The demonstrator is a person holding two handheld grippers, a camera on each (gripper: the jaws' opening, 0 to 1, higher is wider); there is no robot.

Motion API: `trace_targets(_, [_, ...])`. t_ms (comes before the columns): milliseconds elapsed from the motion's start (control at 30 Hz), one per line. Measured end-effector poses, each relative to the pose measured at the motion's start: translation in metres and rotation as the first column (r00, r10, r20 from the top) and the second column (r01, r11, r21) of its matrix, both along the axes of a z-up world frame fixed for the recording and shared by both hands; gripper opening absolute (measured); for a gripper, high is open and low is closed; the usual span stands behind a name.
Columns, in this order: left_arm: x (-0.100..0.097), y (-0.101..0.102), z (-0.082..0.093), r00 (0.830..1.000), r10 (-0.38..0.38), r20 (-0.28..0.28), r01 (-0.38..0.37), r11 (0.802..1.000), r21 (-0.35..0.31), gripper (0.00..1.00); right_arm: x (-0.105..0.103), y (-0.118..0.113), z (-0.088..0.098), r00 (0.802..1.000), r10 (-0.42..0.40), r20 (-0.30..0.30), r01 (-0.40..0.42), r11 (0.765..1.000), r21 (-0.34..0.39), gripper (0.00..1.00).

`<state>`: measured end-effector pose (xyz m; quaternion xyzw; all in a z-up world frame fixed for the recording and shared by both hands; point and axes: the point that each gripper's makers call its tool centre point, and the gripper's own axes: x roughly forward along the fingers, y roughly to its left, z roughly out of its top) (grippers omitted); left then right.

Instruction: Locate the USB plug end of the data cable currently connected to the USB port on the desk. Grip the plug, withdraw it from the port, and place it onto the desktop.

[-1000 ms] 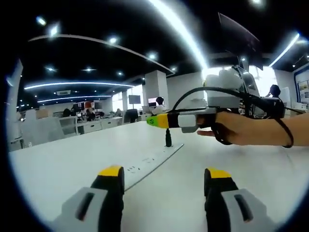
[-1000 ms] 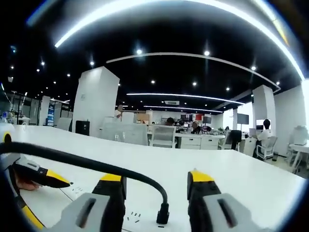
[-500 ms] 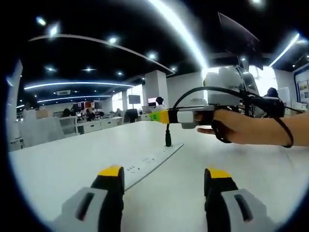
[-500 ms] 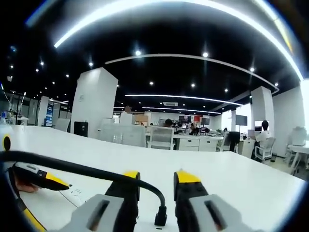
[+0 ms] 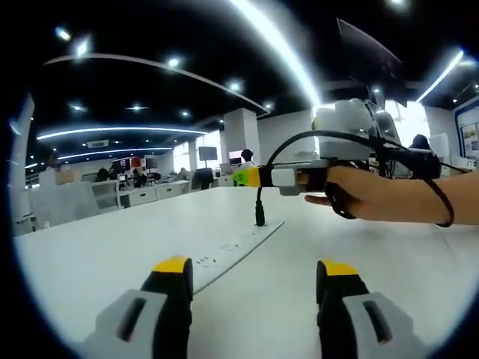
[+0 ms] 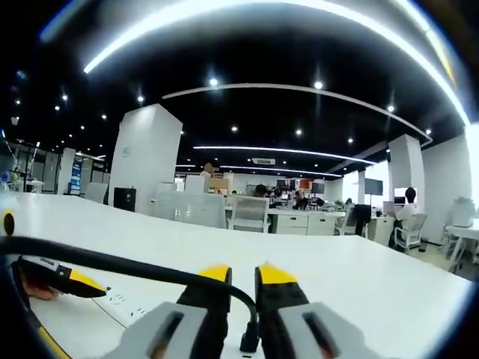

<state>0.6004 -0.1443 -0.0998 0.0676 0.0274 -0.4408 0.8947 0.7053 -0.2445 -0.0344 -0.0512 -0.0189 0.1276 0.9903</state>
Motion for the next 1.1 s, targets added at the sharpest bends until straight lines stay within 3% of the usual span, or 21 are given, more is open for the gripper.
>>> trace_targets(333, [-0.001,0.001,0.0,1.0,-0.002,0.0,0.002,1.0,0.003,0.67,-0.003,-0.007,0.0,1.0,-0.02,0.004,0.02,1.0,-0.011,0.07])
trace_targets(467, [-0.001,0.001,0.0,1.0,-0.002,0.0,0.002,1.0,0.004,0.67,0.0,-0.013,0.0,1.0,-0.024,-0.003,0.024,0.999,0.038,0.06])
trace_targets(833, [0.0,0.001,-0.001,1.0,-0.003,0.001,0.003,1.0,0.011,0.67,0.001,-0.014,0.001,1.0,-0.009,0.002,0.009,0.998,0.064,0.05])
trace_targets(1100, [-0.001,0.001,-0.001,1.0,-0.004,0.002,0.004,1.0,0.016,0.67,0.004,-0.018,0.001,1.0,-0.027,0.001,0.026,0.99,0.14,0.05])
